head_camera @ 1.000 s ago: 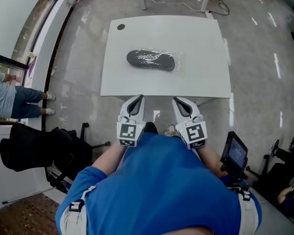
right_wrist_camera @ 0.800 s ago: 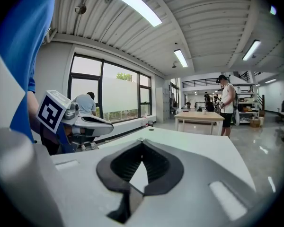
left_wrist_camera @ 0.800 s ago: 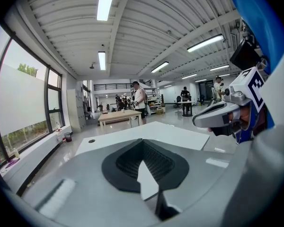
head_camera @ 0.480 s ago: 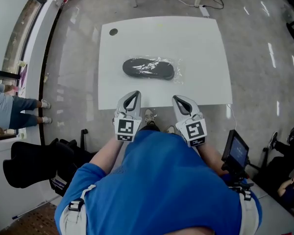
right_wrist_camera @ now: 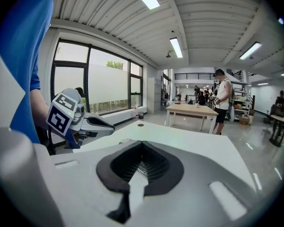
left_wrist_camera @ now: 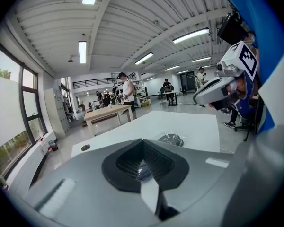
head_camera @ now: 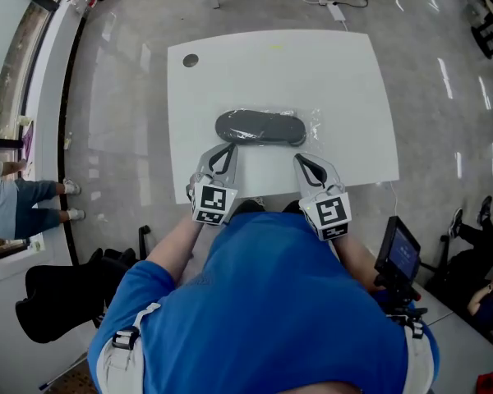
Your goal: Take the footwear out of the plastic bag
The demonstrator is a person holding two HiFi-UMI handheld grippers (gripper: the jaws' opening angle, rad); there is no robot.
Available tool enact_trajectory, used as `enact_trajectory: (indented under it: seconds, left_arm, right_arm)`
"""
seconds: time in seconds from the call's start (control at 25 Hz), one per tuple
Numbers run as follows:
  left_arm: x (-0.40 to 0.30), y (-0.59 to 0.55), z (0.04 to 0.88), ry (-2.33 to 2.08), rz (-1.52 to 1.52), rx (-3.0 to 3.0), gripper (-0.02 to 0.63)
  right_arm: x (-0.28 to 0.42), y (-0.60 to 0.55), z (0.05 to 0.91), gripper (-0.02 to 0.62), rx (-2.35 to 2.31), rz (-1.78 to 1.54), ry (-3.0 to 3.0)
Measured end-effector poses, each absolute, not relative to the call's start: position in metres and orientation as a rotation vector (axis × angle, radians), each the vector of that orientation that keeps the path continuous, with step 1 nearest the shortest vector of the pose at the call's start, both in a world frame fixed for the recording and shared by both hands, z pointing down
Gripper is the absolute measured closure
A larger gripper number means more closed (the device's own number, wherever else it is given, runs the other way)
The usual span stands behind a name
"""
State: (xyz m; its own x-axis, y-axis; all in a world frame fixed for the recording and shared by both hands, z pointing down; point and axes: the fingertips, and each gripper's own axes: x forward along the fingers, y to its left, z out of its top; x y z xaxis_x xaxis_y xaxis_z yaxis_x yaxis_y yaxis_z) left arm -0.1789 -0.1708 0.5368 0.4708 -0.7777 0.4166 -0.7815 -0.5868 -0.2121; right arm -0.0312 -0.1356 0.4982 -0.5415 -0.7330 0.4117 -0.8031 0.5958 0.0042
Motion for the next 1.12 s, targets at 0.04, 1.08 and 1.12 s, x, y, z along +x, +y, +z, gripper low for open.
enact_trajectory:
  seconds: [0.04,1.08,1.12]
  left_arm:
    - [-0.182,-0.177,0.54,-1.408,0.768,2.693,0.599]
    - [-0.117,-0.277,0.62,-0.378,1.42,2.735,0.261]
    - [-0.118,-0.274,0.624,-0.295,1.456,2.709,0.229]
  right_arm:
    - [-0.034,-0.14,0.5,0.592,1.241,0.269,-2.448]
    - [0.019,-0.24,0.547,0.592,1.142,0.411,-2.419]
    - [0.019,-0.24,0.547,0.592,1.14,0.414,-2.417]
